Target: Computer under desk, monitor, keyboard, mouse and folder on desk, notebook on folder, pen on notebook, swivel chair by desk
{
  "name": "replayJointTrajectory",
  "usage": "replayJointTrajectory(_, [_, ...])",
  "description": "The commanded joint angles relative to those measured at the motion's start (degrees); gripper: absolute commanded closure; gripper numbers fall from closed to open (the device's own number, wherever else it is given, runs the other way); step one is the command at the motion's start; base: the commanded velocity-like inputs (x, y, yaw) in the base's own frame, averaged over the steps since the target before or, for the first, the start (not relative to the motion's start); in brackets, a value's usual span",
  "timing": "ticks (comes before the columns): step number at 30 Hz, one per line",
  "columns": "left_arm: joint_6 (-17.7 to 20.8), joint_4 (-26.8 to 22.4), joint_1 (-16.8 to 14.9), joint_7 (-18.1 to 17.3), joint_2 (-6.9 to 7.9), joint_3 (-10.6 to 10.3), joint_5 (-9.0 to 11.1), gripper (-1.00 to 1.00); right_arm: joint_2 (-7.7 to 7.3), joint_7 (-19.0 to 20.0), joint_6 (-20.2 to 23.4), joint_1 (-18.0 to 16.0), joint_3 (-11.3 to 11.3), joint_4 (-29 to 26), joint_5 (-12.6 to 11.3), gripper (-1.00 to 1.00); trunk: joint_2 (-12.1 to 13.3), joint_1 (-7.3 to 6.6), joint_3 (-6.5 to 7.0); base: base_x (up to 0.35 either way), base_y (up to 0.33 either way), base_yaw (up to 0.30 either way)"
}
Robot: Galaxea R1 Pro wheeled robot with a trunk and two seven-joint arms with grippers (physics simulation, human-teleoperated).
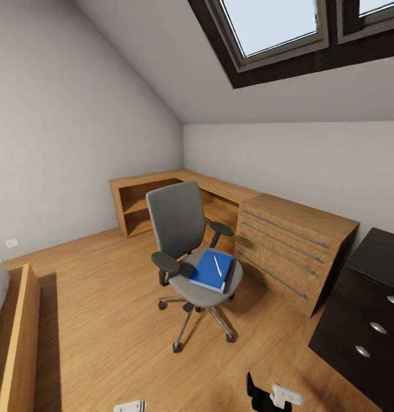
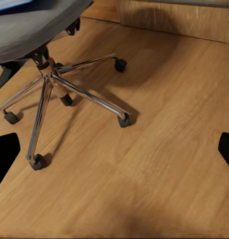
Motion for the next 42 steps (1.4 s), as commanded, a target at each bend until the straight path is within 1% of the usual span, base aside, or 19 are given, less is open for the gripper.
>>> replayJointTrajectory(1, [0.23,-0.12,0.00,0.47,0.09,-0.35,0.58,-1.00,0.01,0.59,-0.11,-0.04,-0.17,0.04,-0.61,-1.00,0.38,-0.26,0.05,-0.301,0.000,-0.172])
replayJointTrajectory(5, [0.20,-0.11,0.00,0.50,0.10,-0.28,0.55,-1.00,-0.01,0.58,-0.10,-0.04,-0.17,0.04,-0.62,-1.00,1.99,-1.14,0.48,-0.281,0.000,-0.160])
replayJointTrajectory(12, [0.22,-0.09,0.00,0.43,0.10,-0.32,0.62,-1.00,-0.07,0.58,-0.10,-0.04,-0.17,0.02,-0.62,-1.00,4.79,-2.68,1.22,-0.056,0.000,-0.155])
replayJointTrajectory(13, [0.34,0.44,0.00,0.26,0.08,-0.41,0.62,-1.00,-0.08,0.57,-0.10,-0.04,-0.14,-0.01,-0.62,-1.00,5.19,-2.90,1.32,-0.009,0.000,-0.154])
replayJointTrajectory(14, [0.38,3.92,0.00,0.02,-0.01,-0.54,0.63,-1.00,-0.11,0.53,-0.10,-0.04,-0.10,-0.04,-0.62,-1.00,5.60,-3.12,1.43,-0.003,0.000,-0.154])
replayJointTrajectory(15, [0.34,5.26,0.01,-0.05,-0.06,-0.57,0.63,-1.00,-0.13,0.52,-0.10,-0.04,-0.09,-0.04,-0.62,-1.00,6.00,-3.34,1.53,-0.002,0.000,-0.154])
replayJointTrajectory(20, [0.19,7.42,0.02,-0.15,-0.05,-0.55,0.63,-1.00,-0.10,0.51,-0.10,-0.04,-0.07,-0.05,-0.62,-1.00,8.00,-4.43,2.06,-0.001,0.000,-0.154])
replayJointTrajectory(34, [0.04,8.06,0.04,-0.25,-0.06,-0.53,0.53,-1.00,-0.01,0.57,-0.14,-0.04,0.02,-0.05,-0.48,-1.00,13.62,-7.51,3.53,0.000,0.000,-0.154])
replayJointTrajectory(36, [-0.10,8.06,0.02,-0.25,-0.13,-0.54,0.49,-1.00,0.01,0.55,-0.12,-0.04,0.18,0.00,0.23,-1.00,14.42,-7.95,3.74,0.000,0.000,-0.154])
replayJointTrajectory(37, [-0.29,8.06,0.03,-0.25,-0.16,-0.59,0.46,-1.00,0.01,0.52,-0.11,-0.04,0.20,0.01,0.48,-1.00,14.82,-8.17,3.85,0.000,0.000,-0.153])
replayJointTrajectory(39, [-2.17,8.13,0.05,-0.25,-0.27,-1.17,0.44,-1.00,-0.04,0.30,-0.10,-0.04,0.24,-0.01,1.13,-1.00,15.62,-8.61,4.06,0.000,0.000,-0.151])
replayJointTrajectory(40, [-4.37,9.29,0.04,-0.25,-0.26,-2.53,0.50,-1.00,-0.22,-0.21,-0.10,-0.04,0.31,-0.06,1.39,-1.00,16.02,-8.83,4.16,0.000,0.000,-0.149])
replayJointTrajectory(42, [-5.45,10.53,0.06,-0.25,-0.39,-3.29,0.49,-1.00,-0.34,-0.52,-0.10,-0.04,0.34,-0.08,1.50,-1.00,16.83,-9.27,4.38,0.000,0.000,-0.149])
